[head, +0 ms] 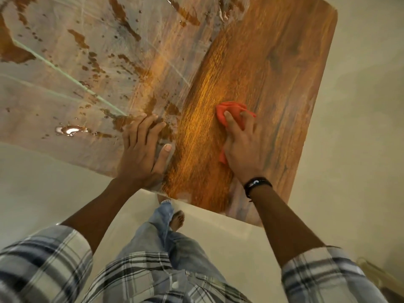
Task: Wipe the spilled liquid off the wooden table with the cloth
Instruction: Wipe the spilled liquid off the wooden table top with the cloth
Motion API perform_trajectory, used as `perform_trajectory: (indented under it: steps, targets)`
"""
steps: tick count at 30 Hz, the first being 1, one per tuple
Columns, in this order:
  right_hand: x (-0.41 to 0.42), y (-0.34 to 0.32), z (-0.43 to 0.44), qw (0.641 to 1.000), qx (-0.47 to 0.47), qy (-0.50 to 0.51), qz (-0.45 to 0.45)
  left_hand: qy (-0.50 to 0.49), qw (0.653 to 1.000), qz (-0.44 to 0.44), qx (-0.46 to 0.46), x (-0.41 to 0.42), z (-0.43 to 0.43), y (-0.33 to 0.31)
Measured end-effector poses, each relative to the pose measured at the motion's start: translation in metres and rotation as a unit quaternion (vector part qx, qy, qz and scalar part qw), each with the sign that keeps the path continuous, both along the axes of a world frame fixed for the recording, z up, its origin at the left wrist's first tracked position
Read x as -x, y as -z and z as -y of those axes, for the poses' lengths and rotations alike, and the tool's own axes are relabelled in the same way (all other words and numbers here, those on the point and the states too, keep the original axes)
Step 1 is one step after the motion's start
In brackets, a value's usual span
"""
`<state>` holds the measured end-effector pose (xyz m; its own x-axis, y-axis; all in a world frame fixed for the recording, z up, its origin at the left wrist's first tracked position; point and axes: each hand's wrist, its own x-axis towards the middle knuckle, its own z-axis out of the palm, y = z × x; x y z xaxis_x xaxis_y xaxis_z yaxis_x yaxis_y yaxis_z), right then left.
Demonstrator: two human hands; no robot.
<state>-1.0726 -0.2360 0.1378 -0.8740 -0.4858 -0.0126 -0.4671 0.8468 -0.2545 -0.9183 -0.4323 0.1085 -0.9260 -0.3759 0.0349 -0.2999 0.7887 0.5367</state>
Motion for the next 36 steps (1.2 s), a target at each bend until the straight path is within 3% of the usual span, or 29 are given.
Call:
perform_trajectory:
  steps: [4, 8, 10, 14, 18, 20, 25, 31, 36]
  targets:
    - [-0.093, 0.006, 0.032, 0.995, 0.032, -0.094, 0.004, -0.004, 0.999, -0.049, -0.002, -0.002, 0.001, 0.001]
    - [-0.173, 0.011, -0.004, 0.986, 0.040, -0.158, 0.028, 0.003, 0.997, -0.074, -0.012, -0.002, 0.001, 0.001]
    - [-0.178, 0.012, -0.050, 0.991, 0.036, -0.126, 0.024, 0.006, 0.997, -0.077, -0.005, -0.002, 0.001, 0.002]
    - [-0.154, 0.007, -0.151, 0.999, 0.039, 0.035, 0.017, 0.006, 0.997, -0.079, -0.005, -0.002, 0.000, 0.003]
    - [-0.135, 0.009, -0.164, 0.982, 0.054, 0.180, 0.007, 0.010, 0.997, -0.071, 0.008, -0.003, 0.000, 0.005]
    - [-0.150, 0.013, -0.133, 0.983, 0.062, 0.173, -0.001, 0.007, 0.997, -0.070, 0.009, -0.003, 0.001, 0.006]
    - [-0.195, 0.015, -0.095, 0.999, 0.043, -0.006, 0.007, 0.006, 0.997, -0.081, 0.005, -0.003, 0.002, 0.006]
    - [-0.132, 0.007, -0.153, 0.981, 0.058, 0.184, 0.014, 0.020, 0.998, -0.062, 0.008, 0.000, 0.003, 0.009]
    - [-0.105, 0.004, -0.092, 0.987, 0.047, 0.152, -0.020, 0.027, 0.997, -0.069, -0.027, -0.001, 0.002, 0.003]
